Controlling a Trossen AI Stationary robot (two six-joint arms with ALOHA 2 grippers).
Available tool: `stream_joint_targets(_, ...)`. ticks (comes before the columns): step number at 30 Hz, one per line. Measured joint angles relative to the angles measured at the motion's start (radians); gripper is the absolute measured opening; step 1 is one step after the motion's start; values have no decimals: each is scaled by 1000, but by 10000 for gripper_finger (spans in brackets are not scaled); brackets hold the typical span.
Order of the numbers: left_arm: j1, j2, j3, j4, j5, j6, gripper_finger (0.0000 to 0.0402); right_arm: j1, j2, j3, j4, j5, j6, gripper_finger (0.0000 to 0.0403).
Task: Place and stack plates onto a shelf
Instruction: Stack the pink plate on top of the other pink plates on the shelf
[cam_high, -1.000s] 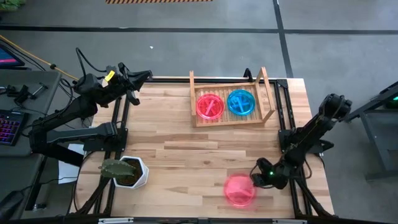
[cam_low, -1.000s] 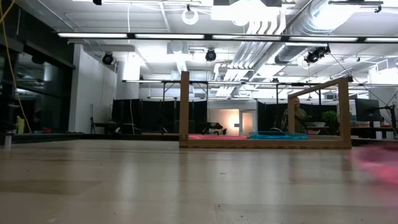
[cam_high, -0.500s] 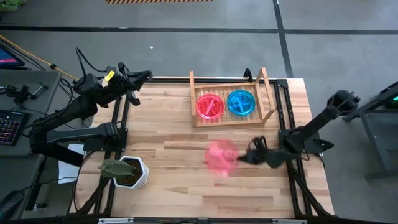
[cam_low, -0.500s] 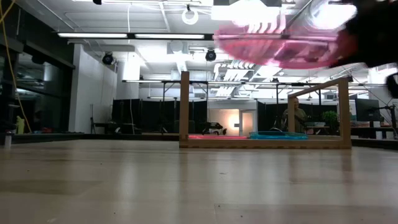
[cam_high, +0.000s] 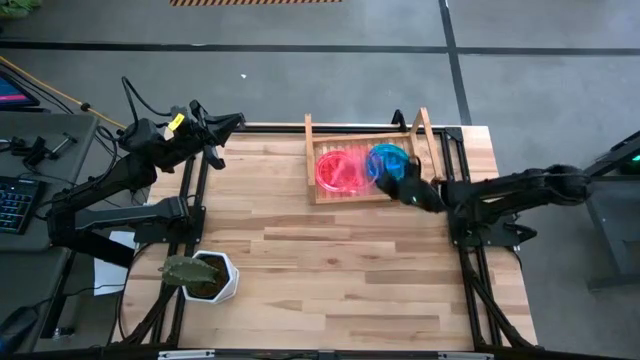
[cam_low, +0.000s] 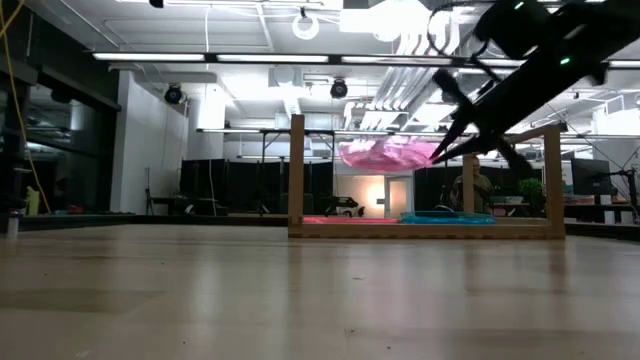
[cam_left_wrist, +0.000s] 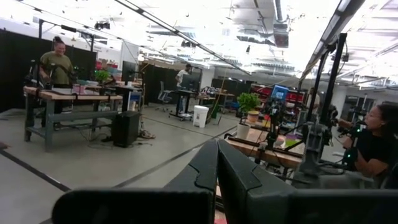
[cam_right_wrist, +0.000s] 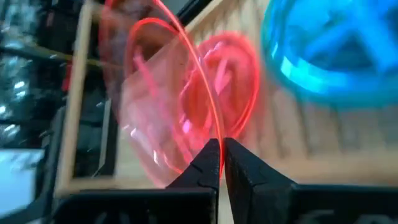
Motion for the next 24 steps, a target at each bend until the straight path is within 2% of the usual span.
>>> stream_joint_targets(4, 0, 0, 0, 0, 0, -13, 0, -129, 71, 56, -6, -75, -101, 0)
stream_joint_targets(8, 0, 0, 0, 0, 0, -13, 0, -181, 171, 150, -25, -113, -176, 0)
stream_joint_targets(16, 0, 0, 0, 1, 0, -39, 0, -214, 373, 290, -114, -112, -180, 0)
stream_joint_targets(24, 0, 0, 0, 1, 0, -41, 0, -214, 459, 339, -112, -121, -165, 0)
